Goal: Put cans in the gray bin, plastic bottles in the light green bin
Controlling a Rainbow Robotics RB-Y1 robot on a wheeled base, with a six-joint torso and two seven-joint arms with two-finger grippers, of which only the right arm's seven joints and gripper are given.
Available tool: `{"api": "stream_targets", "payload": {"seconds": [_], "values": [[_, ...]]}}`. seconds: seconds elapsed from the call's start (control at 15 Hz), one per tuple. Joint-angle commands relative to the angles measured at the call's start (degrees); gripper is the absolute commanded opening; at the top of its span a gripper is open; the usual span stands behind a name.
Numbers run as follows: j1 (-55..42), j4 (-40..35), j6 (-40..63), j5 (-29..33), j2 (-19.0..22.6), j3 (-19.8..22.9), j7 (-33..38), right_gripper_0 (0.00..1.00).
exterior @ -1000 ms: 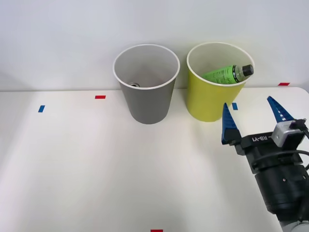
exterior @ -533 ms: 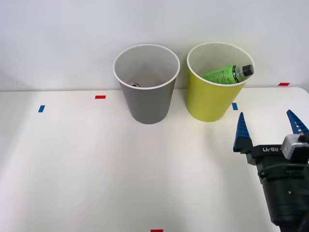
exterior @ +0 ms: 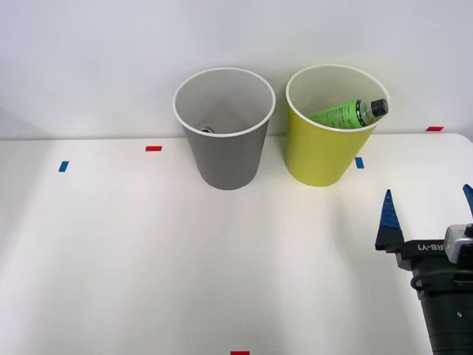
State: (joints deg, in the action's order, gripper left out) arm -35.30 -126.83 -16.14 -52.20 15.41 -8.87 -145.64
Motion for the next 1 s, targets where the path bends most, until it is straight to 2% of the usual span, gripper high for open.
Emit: {"api": "stream_targets", "payload": {"seconds": [0.07,0.27,0.53,0.67,1.0], "values": [[-7.68,0.01,0.06,25.31,-3.2,3.33,28.4,1.0],[-10.67,1.33,-0.2,32.96,-4.6,4.12,40.26,1.0],[-11.19,11.08,-11.01,44.73,-7.5,4.83,54.68,1.0],[-12.86,13.98,-15.94,47.72,-8.21,4.48,56.52,1.0],[-16.91,22.33,-29.12,48.16,-6.89,-0.01,55.38,1.0]]}}
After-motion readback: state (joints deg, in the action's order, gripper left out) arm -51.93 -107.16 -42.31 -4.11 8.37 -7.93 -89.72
